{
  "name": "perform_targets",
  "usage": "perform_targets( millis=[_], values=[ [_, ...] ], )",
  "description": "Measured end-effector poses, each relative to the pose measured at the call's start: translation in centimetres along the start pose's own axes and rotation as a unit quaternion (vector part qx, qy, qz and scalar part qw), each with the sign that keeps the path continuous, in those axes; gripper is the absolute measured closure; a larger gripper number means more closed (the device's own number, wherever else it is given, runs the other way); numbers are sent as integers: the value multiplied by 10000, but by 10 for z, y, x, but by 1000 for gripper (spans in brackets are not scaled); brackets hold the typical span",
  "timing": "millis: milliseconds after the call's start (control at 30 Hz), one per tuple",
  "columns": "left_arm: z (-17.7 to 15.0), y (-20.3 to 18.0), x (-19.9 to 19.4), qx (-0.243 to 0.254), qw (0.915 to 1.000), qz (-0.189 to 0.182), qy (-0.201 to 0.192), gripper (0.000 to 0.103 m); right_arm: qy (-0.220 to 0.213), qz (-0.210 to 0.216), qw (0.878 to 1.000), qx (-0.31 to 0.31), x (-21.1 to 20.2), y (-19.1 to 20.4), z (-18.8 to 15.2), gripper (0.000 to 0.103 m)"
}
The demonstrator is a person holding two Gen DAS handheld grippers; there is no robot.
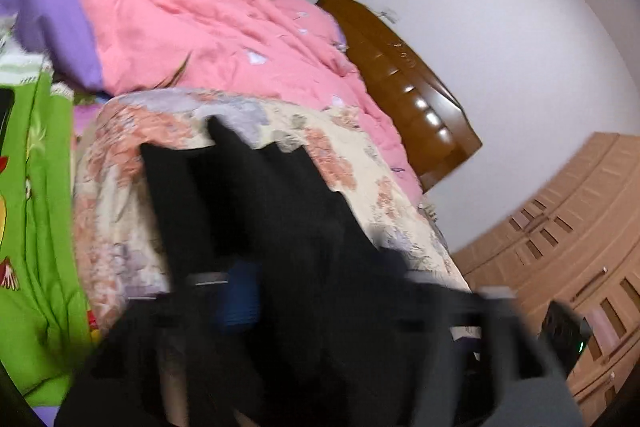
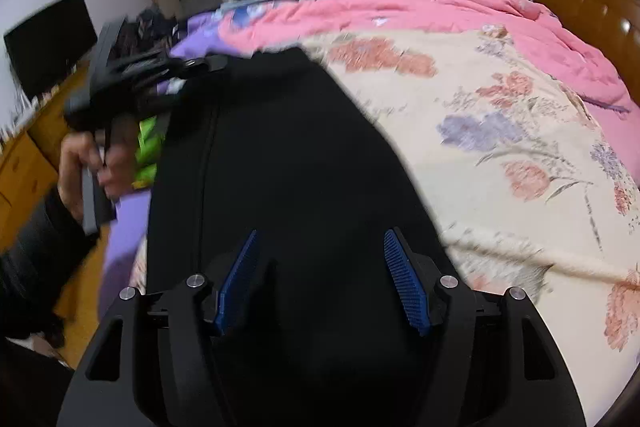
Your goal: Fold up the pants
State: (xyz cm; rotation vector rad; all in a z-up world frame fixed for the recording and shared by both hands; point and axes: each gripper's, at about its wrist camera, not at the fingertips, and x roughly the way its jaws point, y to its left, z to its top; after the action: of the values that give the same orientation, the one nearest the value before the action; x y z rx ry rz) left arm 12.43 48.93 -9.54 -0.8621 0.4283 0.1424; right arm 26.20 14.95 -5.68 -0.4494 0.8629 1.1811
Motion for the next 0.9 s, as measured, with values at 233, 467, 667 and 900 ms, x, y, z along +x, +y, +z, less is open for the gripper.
perform_targets(
  millis=[233,467,667,900],
  values=[
    [-7,-24,-35,1022,9927,334,-541,85,96,-34,9999,-38,13,7,-13,39],
    [-8,11,-13,904,9909,994,-104,79,91,-34,10000,-15,17,4,-13,35],
    [-10,8,-22,829,9896,1150,-254,65,89,31,10000,23,17,4,-13,34],
    [-15,-69,-53,1456,9426,2688,-1346,11,140,225,9996,-123,25,9,-13,16]
  ],
)
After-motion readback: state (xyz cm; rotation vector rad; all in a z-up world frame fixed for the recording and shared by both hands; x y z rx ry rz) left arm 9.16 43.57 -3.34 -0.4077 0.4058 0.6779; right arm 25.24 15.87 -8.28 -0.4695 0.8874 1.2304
